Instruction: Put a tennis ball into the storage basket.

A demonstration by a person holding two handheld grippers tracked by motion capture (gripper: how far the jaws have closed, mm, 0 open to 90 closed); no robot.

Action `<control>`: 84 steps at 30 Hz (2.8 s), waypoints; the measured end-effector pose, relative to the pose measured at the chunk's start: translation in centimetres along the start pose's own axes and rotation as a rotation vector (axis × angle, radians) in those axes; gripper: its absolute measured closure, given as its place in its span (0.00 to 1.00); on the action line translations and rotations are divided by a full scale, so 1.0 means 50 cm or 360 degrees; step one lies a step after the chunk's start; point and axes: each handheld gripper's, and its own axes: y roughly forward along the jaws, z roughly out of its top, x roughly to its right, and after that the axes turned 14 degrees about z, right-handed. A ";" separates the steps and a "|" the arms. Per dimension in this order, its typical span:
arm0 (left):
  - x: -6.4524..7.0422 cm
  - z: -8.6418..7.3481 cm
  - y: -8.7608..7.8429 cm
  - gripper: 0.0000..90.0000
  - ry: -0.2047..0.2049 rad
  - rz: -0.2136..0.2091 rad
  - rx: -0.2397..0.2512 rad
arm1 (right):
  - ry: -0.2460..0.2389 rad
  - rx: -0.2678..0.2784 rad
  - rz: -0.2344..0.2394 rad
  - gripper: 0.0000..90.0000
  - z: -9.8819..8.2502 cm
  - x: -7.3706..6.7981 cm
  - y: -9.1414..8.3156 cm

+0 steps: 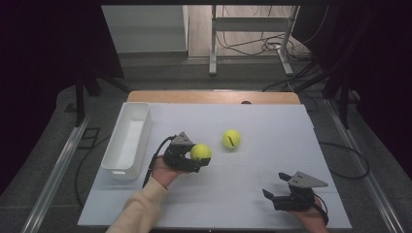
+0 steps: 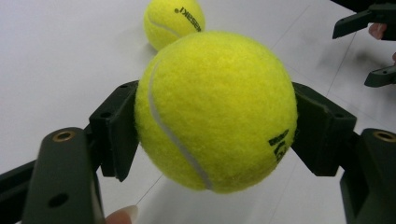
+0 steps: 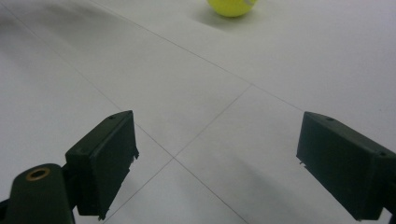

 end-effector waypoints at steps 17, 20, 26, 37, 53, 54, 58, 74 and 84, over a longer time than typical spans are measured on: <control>-0.016 0.011 -0.038 0.29 -0.0018 0.0011 0.0077 | 0.0001 -0.0002 -0.0002 0.14 0.000 0.000 0.000; -0.019 0.013 -0.046 0.29 -0.0020 0.0017 0.0089 | 0.0000 -0.0001 -0.0003 0.14 0.000 0.000 0.000; -0.024 0.017 -0.062 0.29 -0.0031 0.0021 0.0124 | -0.0003 -0.0002 -0.0004 0.14 0.000 0.000 0.000; -0.031 0.021 -0.080 0.29 -0.0042 0.0035 0.0163 | -0.0004 -0.0003 -0.0005 0.14 0.000 0.000 0.000; -0.048 0.024 -0.111 0.29 -0.0080 0.0061 0.0227 | -0.0004 -0.0002 -0.0005 0.14 0.000 0.000 0.000; -0.050 0.024 -0.112 0.29 -0.0082 0.0061 0.0232 | -0.0004 -0.0002 -0.0006 0.14 0.000 0.000 0.000; -0.055 0.024 -0.120 0.29 -0.0090 0.0071 0.0245 | -0.0006 -0.0003 -0.0006 0.14 0.000 0.000 0.000; -0.070 0.025 -0.145 0.29 -0.0121 0.0100 0.0296 | -0.0004 -0.0003 -0.0007 0.14 0.000 0.000 0.000; -0.083 0.024 -0.159 0.29 -0.0145 0.0128 0.0320 | -0.0004 -0.0003 -0.0009 0.14 0.000 0.000 0.000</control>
